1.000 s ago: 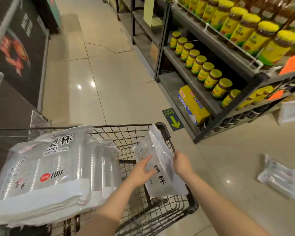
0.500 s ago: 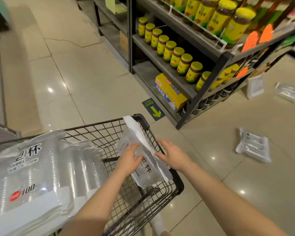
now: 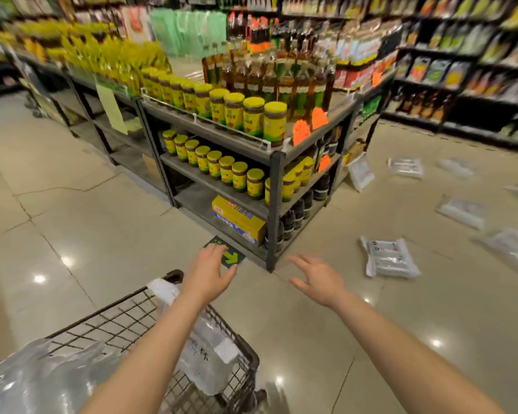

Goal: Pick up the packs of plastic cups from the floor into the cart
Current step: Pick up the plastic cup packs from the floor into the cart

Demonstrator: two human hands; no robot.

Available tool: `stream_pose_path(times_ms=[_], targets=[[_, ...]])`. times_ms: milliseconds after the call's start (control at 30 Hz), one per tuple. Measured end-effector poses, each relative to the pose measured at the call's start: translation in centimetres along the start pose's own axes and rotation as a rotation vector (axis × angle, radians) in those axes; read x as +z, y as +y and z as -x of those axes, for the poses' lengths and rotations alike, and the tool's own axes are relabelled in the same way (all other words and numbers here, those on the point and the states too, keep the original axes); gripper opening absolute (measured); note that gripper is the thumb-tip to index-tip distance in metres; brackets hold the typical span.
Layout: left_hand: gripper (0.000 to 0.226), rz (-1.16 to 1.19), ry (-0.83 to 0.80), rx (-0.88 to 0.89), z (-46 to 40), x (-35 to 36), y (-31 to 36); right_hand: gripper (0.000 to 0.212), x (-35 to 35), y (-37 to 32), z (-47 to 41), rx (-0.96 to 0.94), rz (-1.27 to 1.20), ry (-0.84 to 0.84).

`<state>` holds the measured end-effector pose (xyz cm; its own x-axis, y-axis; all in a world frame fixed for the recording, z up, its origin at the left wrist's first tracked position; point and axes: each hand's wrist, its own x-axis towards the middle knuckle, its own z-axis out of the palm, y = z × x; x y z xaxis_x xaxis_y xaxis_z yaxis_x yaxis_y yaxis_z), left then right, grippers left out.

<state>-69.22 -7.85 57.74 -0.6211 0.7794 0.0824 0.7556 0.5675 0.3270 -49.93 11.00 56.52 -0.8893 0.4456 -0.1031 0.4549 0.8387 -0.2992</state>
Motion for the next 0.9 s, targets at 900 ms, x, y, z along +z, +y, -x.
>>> stream_pose_path(times_ms=[900], targets=[[0.073, -0.066, -0.219, 0.606, -25.3, 21.5, 53.1, 0.065, -15.4, 55.0, 18.0, 0.762, -0.008, 0.241]])
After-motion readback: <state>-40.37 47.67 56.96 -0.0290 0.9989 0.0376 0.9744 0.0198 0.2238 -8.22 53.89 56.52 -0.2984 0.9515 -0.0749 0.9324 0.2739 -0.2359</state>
